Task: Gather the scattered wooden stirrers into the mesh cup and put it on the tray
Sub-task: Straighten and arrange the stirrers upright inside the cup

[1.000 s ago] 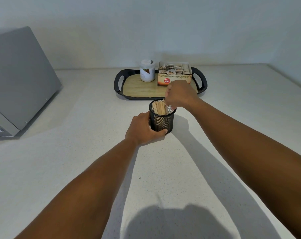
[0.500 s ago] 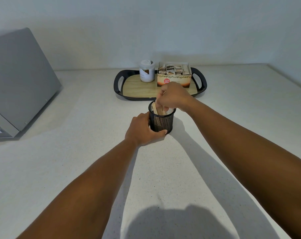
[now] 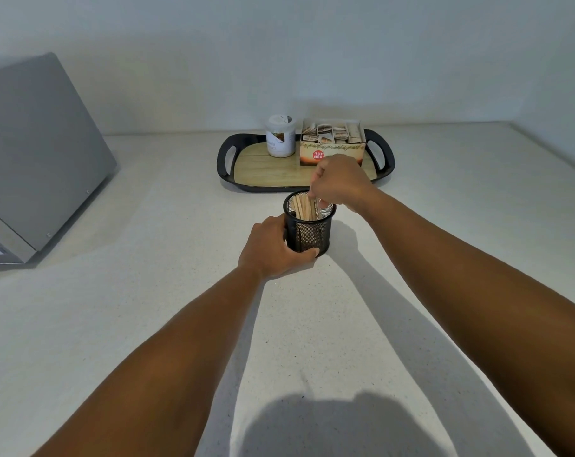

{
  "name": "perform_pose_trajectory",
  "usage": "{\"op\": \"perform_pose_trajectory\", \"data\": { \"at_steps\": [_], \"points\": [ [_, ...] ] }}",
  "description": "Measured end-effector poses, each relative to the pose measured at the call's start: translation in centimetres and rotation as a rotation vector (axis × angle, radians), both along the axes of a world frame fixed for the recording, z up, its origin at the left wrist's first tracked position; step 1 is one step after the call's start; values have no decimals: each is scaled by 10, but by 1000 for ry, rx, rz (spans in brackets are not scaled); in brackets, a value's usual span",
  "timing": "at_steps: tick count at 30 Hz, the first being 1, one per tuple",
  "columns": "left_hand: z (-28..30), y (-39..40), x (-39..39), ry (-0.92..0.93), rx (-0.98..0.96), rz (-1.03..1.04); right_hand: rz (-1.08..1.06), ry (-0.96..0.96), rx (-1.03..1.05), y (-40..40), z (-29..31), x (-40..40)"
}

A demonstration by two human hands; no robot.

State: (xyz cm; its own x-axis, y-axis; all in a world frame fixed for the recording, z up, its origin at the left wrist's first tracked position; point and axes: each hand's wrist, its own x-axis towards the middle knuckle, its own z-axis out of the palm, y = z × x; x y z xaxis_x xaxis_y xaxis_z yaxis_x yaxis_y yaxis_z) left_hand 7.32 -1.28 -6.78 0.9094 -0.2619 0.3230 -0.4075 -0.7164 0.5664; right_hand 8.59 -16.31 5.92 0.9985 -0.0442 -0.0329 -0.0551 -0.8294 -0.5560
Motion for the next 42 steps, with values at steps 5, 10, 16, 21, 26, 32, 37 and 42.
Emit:
{"op": "perform_pose_trajectory", "data": {
  "at_steps": [5,10,16,21,26,32,37,42],
  "points": [
    [-1,0,0,-7,-8,-3,49,6,30,-2,0,-2],
    [-2,0,0,-2,8,-5,4,4,51,-2,8,-1],
    [-1,1,0,7,-11,-5,71,125,146,2,8,-8],
    [-1,0,0,1,-14,-8,57,99,146,3,6,-5],
    [-3,1,2,20,-8,-10,64,108,176,3,7,-5],
    [-5,1,3,63,-63,-19,-12,27,242,-4,3,3],
    [-8,3,6,130,-110,-64,-76,-51,215,-13,0,9],
    [-11,4,8,139,-129,-69,127,185,374,-24,-12,-3]
  ]
}}
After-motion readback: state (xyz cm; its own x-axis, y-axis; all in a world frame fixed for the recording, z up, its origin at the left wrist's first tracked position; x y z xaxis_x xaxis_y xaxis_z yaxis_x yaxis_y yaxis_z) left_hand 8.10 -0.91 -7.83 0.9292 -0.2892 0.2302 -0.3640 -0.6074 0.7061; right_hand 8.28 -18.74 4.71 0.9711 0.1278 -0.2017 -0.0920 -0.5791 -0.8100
